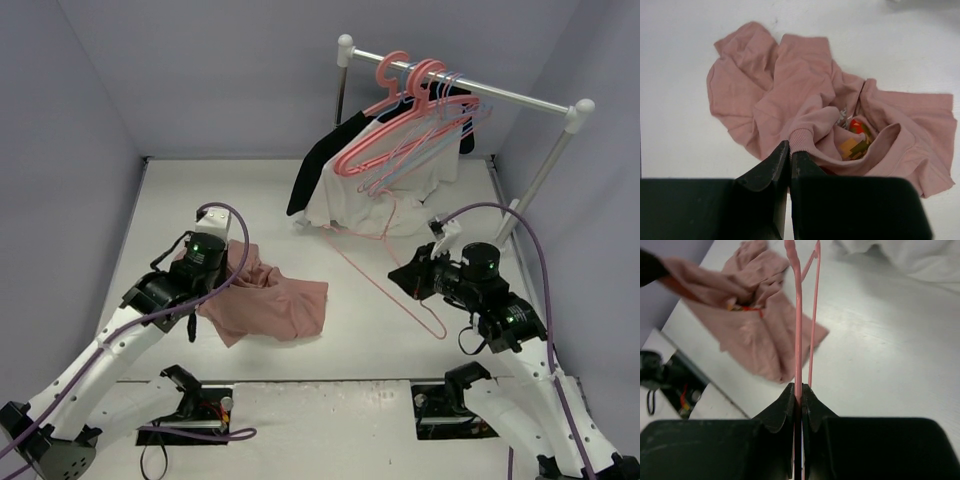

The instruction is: Place the t-shirt on the hanger

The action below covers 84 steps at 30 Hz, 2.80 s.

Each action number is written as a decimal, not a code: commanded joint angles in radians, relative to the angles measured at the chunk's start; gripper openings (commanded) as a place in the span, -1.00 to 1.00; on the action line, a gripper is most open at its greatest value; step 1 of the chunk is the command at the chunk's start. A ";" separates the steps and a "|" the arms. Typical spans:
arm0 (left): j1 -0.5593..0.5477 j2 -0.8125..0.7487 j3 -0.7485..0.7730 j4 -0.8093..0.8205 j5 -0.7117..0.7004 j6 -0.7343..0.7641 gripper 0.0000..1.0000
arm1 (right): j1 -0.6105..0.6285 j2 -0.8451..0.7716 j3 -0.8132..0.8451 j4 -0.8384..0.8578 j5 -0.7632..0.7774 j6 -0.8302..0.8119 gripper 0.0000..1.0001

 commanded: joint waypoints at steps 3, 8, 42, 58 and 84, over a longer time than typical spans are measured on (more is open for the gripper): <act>-0.005 0.049 -0.009 -0.070 -0.069 -0.115 -1.00 | 0.145 -0.017 -0.006 0.058 -0.234 -0.032 -1.00; -0.005 0.068 0.032 -0.093 -0.100 -0.123 -1.00 | 0.221 -0.003 0.045 0.059 -0.294 -0.097 -1.00; -0.003 0.128 0.221 -0.136 0.032 -0.148 -1.00 | 0.372 0.300 0.213 0.298 -0.255 -0.268 -1.00; -0.005 0.105 0.407 -0.181 0.125 -0.108 -1.00 | 0.407 0.350 0.144 0.655 -0.176 -0.315 -1.00; -0.006 0.291 0.750 -0.198 -0.169 0.030 -1.00 | 0.414 0.388 0.171 0.819 0.103 -0.330 -1.00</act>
